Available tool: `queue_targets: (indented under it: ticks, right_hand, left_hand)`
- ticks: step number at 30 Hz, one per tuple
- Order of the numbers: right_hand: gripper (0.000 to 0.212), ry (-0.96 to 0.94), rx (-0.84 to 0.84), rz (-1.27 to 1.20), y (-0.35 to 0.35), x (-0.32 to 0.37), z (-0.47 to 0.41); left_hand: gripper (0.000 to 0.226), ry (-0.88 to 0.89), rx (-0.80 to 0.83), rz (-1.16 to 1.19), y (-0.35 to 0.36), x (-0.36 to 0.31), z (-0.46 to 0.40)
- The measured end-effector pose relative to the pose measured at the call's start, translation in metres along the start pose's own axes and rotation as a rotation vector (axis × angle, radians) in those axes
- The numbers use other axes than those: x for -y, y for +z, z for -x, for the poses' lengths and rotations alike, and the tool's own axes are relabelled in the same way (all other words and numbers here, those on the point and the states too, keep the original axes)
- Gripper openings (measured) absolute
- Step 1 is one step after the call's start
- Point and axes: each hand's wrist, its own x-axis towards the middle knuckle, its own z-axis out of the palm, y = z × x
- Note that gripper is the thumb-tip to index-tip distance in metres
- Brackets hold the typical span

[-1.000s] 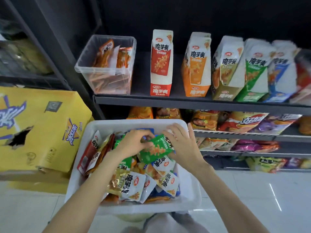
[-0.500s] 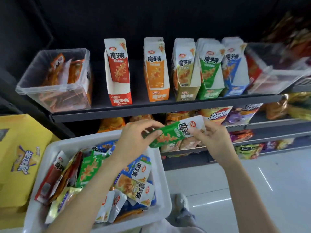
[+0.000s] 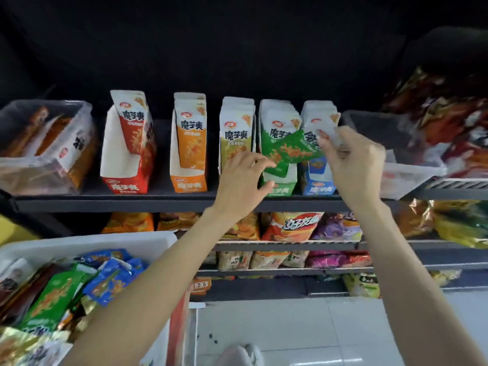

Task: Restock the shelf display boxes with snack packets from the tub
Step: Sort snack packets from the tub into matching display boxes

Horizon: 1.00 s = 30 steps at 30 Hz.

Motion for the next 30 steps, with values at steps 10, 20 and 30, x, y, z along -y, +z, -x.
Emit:
queue_targets:
  ticks: [10,20,30]
  right_hand:
    - [0.029,-0.083,0.243,-0.017,0.073,-0.024,-0.018]
    - [0.020,-0.028,0.066,-0.269,0.019,0.031,0.074]
    - [0.018,-0.095,0.575,-0.494,0.087,0.142,0.134]
  left_hand:
    - [0.016,-0.017,-0.028,-0.090,0.017,0.004,-0.005]
    - [0.022,-0.155,-0.254,0.190,-0.024,0.018,0.039]
    - [0.021,-0.507,-0.212,0.160,-0.096,0.108,0.208]
